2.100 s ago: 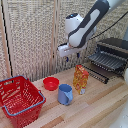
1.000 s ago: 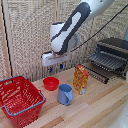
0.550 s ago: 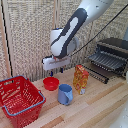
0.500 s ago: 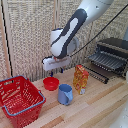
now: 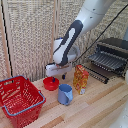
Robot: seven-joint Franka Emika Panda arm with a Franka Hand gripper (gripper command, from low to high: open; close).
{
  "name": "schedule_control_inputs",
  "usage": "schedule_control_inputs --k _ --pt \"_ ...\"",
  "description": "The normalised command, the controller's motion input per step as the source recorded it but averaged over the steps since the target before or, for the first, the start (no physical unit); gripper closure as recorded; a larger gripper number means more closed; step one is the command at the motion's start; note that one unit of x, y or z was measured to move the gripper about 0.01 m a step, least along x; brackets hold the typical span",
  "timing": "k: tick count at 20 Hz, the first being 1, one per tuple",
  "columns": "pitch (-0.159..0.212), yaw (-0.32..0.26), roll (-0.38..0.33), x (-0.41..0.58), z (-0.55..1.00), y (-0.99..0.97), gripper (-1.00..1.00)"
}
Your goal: Extend the gripper towards the oven tray handle. Grasp the handle and carefully pull the tray out of the oven. Move the gripper above the red bowl. Grab the red bowl gently. Lift the bowl and place it onto the oven tray.
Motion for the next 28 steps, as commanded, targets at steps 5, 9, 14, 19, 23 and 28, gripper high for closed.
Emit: schedule_control_inputs --k 5,9,14,19,23,28 --pt "0.0 0.021 0.002 0.003 -0.02 0.0 1.0" --pt "0.01 0.012 0.0 0.056 0.0 0.01 1.0" --pt "0.006 0.0 0.0 0.053 0.0 0.04 1.0" --pt "0.0 0.001 0.0 0.103 0.0 0.06 1.0" --pt "0.0 -0.009 0.0 0.133 0.0 0.01 1.0" --pt "-0.014 -0.131 0.0 0.143 0.12 0.04 1.0"
